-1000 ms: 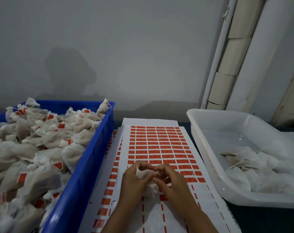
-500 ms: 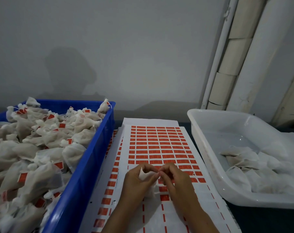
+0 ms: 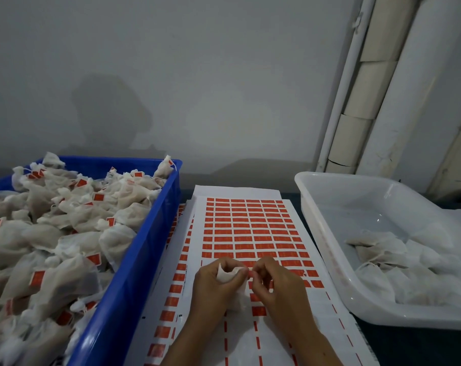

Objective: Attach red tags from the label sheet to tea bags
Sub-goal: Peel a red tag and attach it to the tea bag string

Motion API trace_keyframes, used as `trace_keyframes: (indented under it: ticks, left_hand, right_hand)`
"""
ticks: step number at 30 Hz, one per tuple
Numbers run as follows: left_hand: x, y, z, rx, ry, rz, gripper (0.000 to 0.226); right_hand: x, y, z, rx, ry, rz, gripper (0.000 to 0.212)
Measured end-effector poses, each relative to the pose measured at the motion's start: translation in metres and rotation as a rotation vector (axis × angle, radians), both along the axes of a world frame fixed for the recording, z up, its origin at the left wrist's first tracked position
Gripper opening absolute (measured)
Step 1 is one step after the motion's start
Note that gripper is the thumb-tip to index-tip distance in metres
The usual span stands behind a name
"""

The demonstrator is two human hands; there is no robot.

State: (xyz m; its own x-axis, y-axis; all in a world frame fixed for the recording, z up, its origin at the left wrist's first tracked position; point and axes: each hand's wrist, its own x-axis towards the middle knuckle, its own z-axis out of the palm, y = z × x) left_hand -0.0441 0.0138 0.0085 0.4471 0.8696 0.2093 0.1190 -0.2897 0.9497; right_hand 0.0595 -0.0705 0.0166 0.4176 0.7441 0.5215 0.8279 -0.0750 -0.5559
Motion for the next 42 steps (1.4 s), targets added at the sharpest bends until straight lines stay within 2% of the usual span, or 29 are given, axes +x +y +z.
trace_keyframes:
  ticks: [6,14,21,25,27,30,31,32,33,35,36,38,42]
  left_hand:
    - [0.0,0.001,0.0,-0.076,-0.028,0.099,0.009]
    - [-0.001,0.003,0.005,-0.095,-0.023,0.137,0.012]
    - [-0.002,0.003,0.002,-0.065,-0.013,0.109,0.013]
    - [-0.001,0.003,0.003,-0.067,-0.029,0.079,0.014]
    - [-0.001,0.001,0.004,-0.066,-0.035,0.062,0.014]
    - [-0.001,-0.001,0.005,-0.065,-0.053,0.037,0.01]
    - [-0.002,-0.002,0.006,-0.053,-0.051,0.031,0.01]
    - [-0.002,-0.002,0.006,-0.04,-0.049,0.026,0.011]
    - [-0.003,-0.002,0.005,-0.031,-0.047,0.021,0.011]
    - [-0.003,-0.002,0.004,-0.02,-0.041,0.008,0.012]
    - [-0.003,-0.002,0.003,-0.013,-0.035,-0.001,0.013]
    - [-0.002,-0.003,0.003,-0.001,-0.024,-0.016,0.014]
    - [-0.002,-0.002,0.005,-0.02,-0.049,-0.015,0.007]
  right_hand:
    - [0.0,0.003,0.001,-0.024,0.085,-0.107,0.02]
    - [0.012,0.004,0.002,0.014,0.169,-0.215,0.02]
    - [0.011,0.002,-0.007,-0.136,0.189,-0.152,0.011]
    - [0.004,0.002,-0.003,-0.005,0.128,-0.108,0.023]
    - [-0.003,0.005,0.0,-0.046,0.154,-0.047,0.036]
    - [-0.005,0.005,-0.002,-0.216,0.129,-0.015,0.105]
    - [-0.004,0.005,0.0,-0.234,0.106,-0.006,0.116]
    - [-0.005,0.005,0.002,-0.208,0.062,0.002,0.116]
    - [-0.005,0.005,0.002,-0.129,-0.009,-0.006,0.101]
    - [-0.005,0.006,0.0,0.073,-0.078,-0.062,0.047]
    - [-0.006,0.005,0.001,0.091,-0.023,-0.065,0.03]
    - [-0.008,0.005,0.001,0.089,0.039,-0.06,0.022]
    - [-0.009,0.009,0.004,0.101,0.053,-0.084,0.02]
